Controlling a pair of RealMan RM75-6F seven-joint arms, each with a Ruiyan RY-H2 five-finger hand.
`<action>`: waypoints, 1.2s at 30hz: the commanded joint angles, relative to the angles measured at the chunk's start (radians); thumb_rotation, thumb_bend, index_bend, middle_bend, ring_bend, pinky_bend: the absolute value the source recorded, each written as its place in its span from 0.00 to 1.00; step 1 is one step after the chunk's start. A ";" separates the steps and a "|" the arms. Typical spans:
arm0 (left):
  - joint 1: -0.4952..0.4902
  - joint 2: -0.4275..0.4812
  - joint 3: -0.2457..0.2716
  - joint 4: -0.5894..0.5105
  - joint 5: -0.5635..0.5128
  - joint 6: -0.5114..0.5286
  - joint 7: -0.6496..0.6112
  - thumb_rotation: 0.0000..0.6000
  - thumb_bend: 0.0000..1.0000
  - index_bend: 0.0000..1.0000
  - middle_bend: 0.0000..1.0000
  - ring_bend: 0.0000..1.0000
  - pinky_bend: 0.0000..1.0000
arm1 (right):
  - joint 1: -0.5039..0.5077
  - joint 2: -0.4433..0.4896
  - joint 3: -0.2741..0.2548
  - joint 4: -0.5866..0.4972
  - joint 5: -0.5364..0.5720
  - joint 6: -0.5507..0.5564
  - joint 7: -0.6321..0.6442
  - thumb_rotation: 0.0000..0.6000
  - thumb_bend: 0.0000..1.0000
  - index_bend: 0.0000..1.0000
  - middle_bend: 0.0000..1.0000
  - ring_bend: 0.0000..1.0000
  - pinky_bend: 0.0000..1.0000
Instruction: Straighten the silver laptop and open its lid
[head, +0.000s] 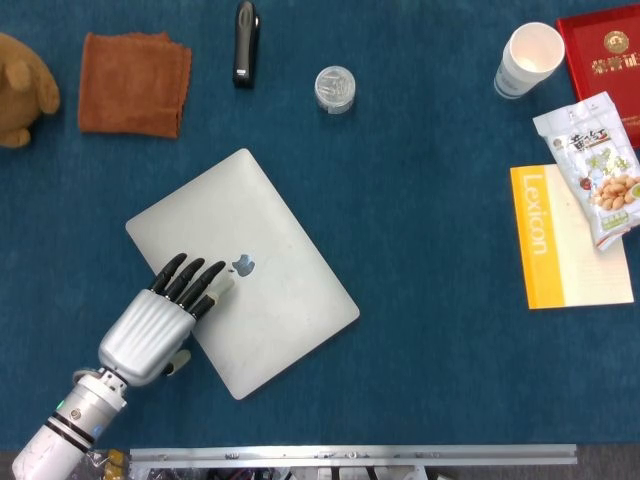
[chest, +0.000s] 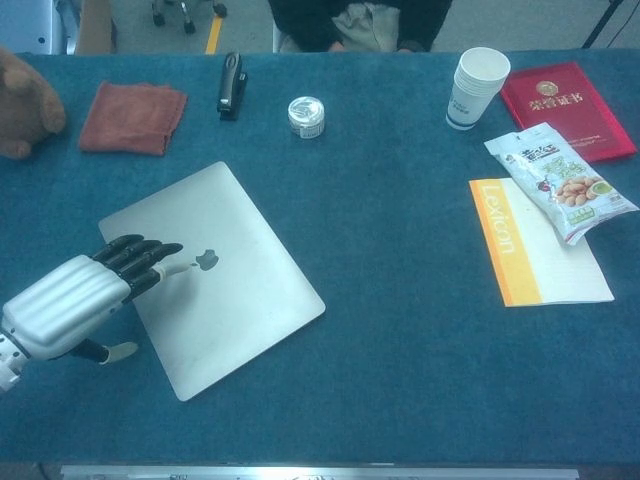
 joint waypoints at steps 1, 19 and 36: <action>-0.003 -0.006 -0.002 0.004 -0.007 -0.004 -0.001 1.00 0.17 0.00 0.00 0.00 0.00 | -0.002 0.003 0.000 0.003 0.000 0.003 0.007 1.00 0.27 0.00 0.02 0.00 0.06; -0.023 -0.039 -0.001 0.003 -0.029 -0.019 0.018 1.00 0.17 0.00 0.00 0.00 0.00 | -0.013 0.013 0.001 0.031 0.007 0.011 0.045 1.00 0.27 0.00 0.02 0.00 0.06; -0.059 -0.069 -0.020 -0.036 -0.066 -0.067 0.080 1.00 0.17 0.00 0.00 0.00 0.00 | -0.025 0.009 0.007 0.074 0.031 0.013 0.093 1.00 0.27 0.00 0.02 0.00 0.06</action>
